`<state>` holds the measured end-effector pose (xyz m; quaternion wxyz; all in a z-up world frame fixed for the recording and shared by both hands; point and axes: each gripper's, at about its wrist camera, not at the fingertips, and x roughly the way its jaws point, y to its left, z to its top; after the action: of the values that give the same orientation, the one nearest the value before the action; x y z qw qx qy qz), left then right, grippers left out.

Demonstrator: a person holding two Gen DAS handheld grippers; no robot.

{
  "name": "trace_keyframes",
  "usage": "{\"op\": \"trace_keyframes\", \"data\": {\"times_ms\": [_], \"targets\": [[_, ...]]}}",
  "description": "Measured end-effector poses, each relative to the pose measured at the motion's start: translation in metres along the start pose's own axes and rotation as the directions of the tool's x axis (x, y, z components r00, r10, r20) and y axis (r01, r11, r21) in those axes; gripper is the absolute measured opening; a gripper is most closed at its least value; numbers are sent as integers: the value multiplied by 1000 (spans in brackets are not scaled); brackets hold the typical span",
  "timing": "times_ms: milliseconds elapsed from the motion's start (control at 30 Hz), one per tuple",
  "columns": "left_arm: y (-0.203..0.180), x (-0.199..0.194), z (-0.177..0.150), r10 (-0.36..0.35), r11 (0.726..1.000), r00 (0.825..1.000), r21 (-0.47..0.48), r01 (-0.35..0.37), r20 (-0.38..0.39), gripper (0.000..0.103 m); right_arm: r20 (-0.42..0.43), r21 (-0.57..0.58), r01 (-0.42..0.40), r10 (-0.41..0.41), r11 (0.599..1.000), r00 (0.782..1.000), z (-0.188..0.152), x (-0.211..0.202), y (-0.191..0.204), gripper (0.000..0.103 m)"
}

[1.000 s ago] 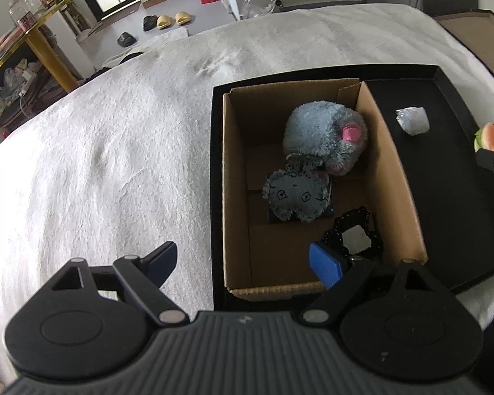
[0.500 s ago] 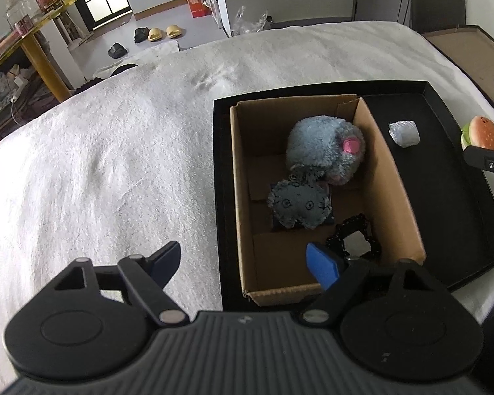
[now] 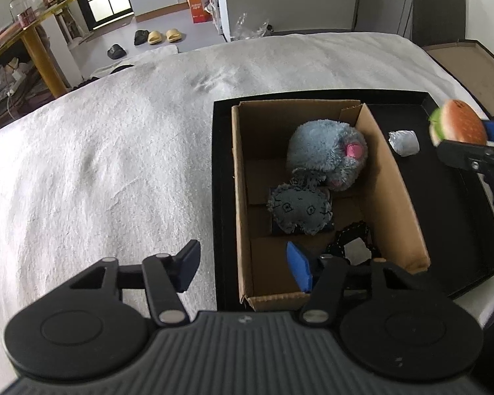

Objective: Organize soft objects
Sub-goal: 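Carry the hamburger plush over the box and open the right gripper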

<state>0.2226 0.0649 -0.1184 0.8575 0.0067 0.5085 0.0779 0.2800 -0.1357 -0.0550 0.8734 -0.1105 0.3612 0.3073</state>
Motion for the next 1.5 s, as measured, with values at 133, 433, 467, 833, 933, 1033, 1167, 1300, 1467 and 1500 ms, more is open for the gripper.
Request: {"op": "trace_keyframes", "data": {"times_ms": [133,433,467,833,933,1033,1167,1300,1467,1500], "targets": [[4,7,0,-31,999,999,-12,31,-21,52,-5,-61,-16,16,998,1000,8,5,14,55],[10,21,0,-96,995,992,-39,93,-80,22,-30,-127,-40,36,991,999,17,14,35,55],[11,22,0,-97,995,992,-46,94,-82,20,-33,-133,-42,38,990,999,17,15,37,55],[17,24,-4,-119,992,990,-50,115,-75,11,-97,-212,-126,107,969,990,17,29,73,56],[19,25,-4,-127,991,989,-55,123,-74,11,-104,-193,-147,129,970,986,20,29,75,56],[24,26,-5,-145,987,986,-82,138,-80,11,-119,-138,-172,156,975,981,22,29,73,60],[28,25,-5,-151,984,985,-103,143,-79,11,-129,-71,-213,203,974,971,23,27,62,74],[23,25,-5,-135,988,988,-81,129,-79,11,-118,-29,-210,205,977,972,18,21,50,75],[17,24,-4,-108,993,991,-52,104,-77,11,-117,-8,-184,182,983,976,14,19,40,75],[17,24,-4,-104,994,991,-53,100,-78,11,-116,-7,-179,177,984,977,12,18,39,75]]}}
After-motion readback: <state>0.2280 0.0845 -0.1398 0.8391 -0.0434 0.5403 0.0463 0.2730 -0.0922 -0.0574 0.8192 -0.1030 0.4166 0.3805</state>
